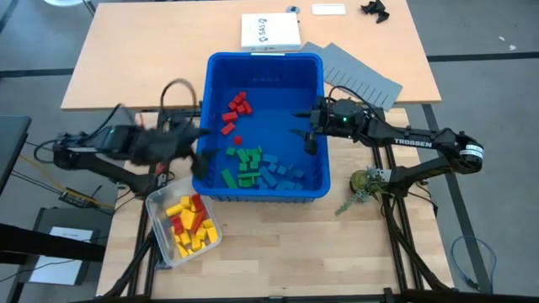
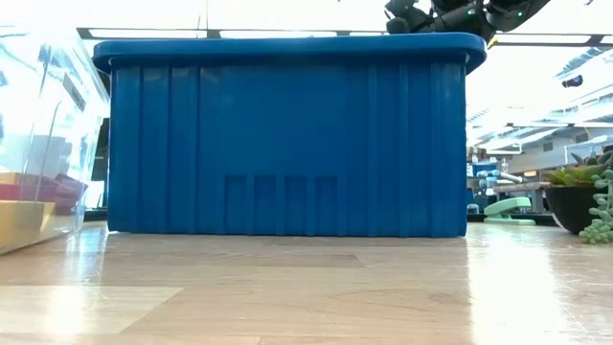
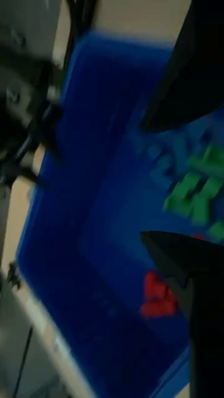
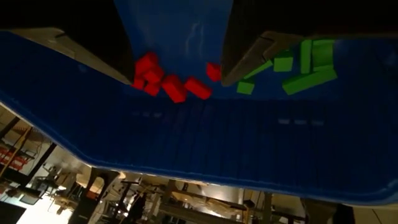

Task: Sort Items/Unsort Items

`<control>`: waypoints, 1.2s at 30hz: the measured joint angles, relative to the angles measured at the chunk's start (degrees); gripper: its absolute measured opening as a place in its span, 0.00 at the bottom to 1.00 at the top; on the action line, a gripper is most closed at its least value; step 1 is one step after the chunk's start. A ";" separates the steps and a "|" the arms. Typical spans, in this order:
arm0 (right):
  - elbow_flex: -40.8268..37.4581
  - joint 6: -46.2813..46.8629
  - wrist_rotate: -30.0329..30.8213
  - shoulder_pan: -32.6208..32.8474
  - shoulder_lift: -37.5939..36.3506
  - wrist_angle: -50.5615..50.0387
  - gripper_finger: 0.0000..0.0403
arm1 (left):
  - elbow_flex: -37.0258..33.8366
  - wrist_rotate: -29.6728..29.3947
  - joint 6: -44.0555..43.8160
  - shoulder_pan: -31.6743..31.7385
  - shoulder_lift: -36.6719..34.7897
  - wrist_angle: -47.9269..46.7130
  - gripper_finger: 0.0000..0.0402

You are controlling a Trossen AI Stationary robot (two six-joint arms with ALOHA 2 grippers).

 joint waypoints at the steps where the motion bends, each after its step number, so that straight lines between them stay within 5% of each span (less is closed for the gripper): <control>1: 0.00 0.01 0.00 0.00 0.00 0.00 0.58 | 0.44 1.16 2.67 2.98 1.03 1.46 0.70; 9: 0.00 0.12 0.00 0.00 0.00 -0.42 0.58 | 6.54 14.48 17.27 24.27 13.06 5.35 0.70; 17: 0.00 0.66 0.00 0.00 0.00 -3.25 0.57 | 11.55 16.91 27.36 37.93 28.16 5.34 0.70; 36: 0.00 0.72 -0.02 -2.01 0.24 -6.36 0.57 | 11.61 22.95 31.04 48.04 51.03 2.41 0.63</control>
